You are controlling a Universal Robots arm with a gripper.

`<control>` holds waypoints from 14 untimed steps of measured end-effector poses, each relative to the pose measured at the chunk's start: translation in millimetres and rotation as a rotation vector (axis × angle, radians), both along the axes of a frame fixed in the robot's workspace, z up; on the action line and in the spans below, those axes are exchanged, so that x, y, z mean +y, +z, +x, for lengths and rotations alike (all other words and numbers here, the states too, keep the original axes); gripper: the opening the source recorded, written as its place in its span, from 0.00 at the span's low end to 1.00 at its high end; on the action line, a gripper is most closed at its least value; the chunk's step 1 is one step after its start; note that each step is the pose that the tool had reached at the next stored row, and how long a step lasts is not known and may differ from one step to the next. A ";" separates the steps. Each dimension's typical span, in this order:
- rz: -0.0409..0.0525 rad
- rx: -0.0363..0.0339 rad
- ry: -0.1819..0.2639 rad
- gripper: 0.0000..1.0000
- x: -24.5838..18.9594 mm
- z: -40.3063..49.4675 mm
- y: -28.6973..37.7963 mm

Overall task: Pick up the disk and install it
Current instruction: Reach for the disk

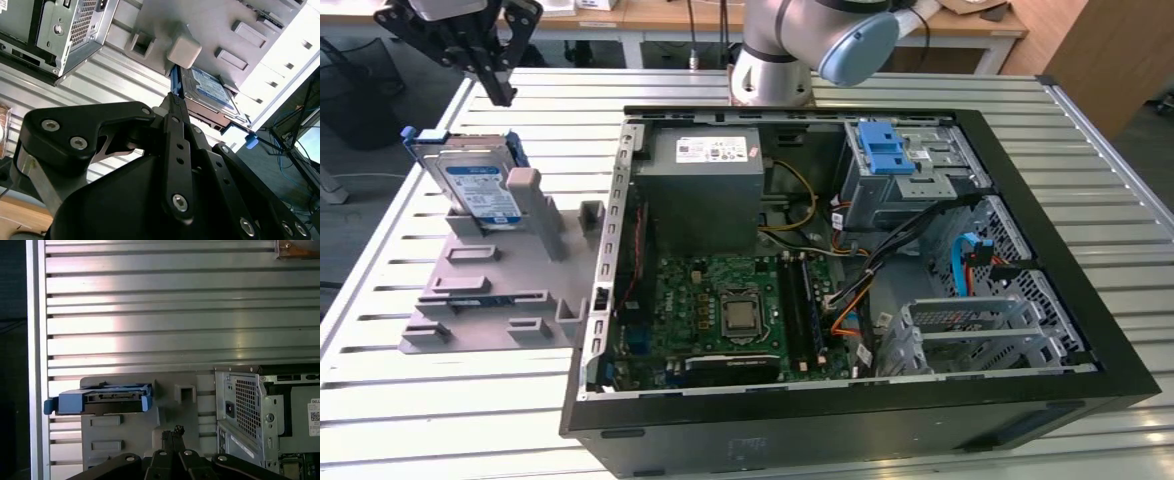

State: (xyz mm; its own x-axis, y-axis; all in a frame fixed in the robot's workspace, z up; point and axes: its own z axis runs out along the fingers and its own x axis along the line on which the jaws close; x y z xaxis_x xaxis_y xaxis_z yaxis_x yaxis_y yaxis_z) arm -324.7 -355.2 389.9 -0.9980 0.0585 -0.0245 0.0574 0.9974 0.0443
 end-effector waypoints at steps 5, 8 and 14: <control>0.0000 0.0000 -0.002 0.11 2.2 -7.1 -0.2; 0.0000 0.0000 -0.005 0.11 3.4 -12.7 -0.3; 0.0001 0.0000 -0.048 0.11 4.0 -17.2 -0.9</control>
State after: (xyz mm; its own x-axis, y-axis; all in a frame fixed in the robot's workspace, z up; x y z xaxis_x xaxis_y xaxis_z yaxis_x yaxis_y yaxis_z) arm -341.9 -351.2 389.0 -0.9940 0.1065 -0.0245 0.1054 0.9934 0.0444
